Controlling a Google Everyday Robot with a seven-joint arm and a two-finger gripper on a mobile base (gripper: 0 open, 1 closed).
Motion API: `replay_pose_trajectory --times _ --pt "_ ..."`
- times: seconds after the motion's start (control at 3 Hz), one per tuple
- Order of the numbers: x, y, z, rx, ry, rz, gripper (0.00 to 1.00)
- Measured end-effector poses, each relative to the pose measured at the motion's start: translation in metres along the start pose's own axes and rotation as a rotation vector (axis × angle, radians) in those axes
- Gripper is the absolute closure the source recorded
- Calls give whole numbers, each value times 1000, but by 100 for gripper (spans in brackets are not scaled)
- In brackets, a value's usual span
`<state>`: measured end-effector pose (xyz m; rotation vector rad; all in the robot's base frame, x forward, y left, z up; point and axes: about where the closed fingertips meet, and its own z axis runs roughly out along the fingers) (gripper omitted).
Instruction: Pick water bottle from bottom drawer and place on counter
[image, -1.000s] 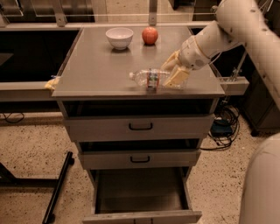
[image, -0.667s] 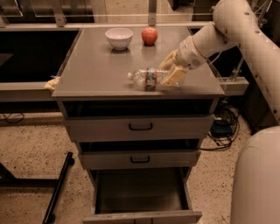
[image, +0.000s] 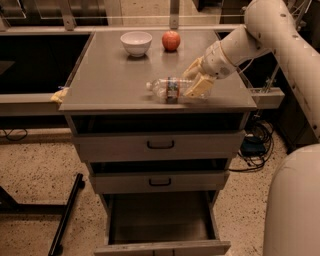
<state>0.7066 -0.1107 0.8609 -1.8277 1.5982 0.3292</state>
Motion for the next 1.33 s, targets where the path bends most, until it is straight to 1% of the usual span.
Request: replay_pose_trajectory --times 0.67,1.0,1.33 --pt "0 0 0 0 0 0 12" --pt "0 0 0 0 0 0 0" --pt "0 0 0 0 0 0 0"
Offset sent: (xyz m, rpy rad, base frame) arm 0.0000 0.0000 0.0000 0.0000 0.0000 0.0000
